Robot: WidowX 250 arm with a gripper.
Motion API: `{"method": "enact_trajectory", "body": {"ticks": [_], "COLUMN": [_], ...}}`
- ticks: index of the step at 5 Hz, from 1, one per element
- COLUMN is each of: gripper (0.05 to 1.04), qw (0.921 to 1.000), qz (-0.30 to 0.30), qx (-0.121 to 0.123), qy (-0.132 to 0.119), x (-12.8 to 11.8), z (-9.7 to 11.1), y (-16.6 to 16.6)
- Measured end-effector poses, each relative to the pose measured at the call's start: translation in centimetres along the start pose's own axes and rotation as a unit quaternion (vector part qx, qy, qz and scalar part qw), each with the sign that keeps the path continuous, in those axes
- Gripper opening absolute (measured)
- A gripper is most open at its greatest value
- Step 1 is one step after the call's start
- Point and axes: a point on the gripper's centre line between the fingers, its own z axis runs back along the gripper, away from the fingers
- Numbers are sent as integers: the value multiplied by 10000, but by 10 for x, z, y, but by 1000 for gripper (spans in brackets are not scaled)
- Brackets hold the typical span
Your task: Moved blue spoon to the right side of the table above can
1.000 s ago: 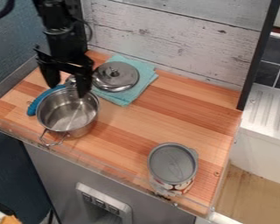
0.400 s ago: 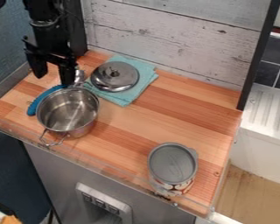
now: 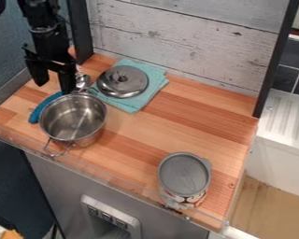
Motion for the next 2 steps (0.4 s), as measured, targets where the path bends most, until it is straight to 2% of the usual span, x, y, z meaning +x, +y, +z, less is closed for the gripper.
{"method": "enact_trajectory", "body": {"ticks": [1, 2], "gripper": [1001, 1001], "qw": [9999, 9999], "qz": [-15, -66], "qx": [36, 46], "qy": [128, 87], "x": [0, 3], "z": [-6, -6], "y": [0, -3]}}
